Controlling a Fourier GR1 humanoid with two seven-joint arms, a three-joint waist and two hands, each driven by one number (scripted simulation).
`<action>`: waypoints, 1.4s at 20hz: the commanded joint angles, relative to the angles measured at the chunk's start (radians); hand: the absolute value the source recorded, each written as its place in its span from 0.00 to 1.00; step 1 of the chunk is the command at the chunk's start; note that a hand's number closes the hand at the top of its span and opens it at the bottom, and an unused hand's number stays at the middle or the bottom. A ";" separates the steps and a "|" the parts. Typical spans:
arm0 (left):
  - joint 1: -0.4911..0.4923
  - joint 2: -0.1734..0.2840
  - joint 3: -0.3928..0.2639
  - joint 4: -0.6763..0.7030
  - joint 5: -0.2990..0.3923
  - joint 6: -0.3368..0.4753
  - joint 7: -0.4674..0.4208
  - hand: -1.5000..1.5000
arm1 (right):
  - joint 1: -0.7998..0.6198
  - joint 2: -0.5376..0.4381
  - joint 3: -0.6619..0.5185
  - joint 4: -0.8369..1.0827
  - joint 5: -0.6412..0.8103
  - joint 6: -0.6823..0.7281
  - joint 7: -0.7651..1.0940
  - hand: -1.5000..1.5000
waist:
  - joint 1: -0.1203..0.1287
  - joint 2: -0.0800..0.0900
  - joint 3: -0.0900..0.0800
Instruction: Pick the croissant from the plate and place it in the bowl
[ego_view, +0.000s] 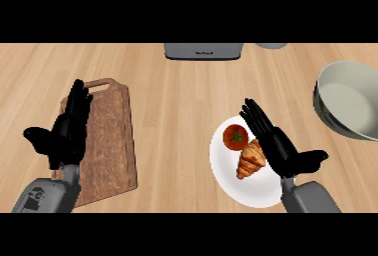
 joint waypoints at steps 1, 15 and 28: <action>0.013 0.030 0.024 -0.009 -0.005 -0.014 0.013 0.50 | -0.049 -0.031 -0.012 -0.041 0.115 -0.141 0.086 1.00 | 0.007 -0.016 0.016; 0.039 0.165 0.057 0.025 -0.026 -0.063 0.061 0.50 | 0.029 -0.380 0.051 0.044 0.874 -0.655 0.652 0.00 | -0.068 -0.044 -0.005; 0.026 0.181 0.059 0.011 0.004 -0.125 0.067 0.50 | -0.151 -0.226 0.203 -0.191 1.382 -0.343 1.422 0.00 | -0.018 -0.034 0.004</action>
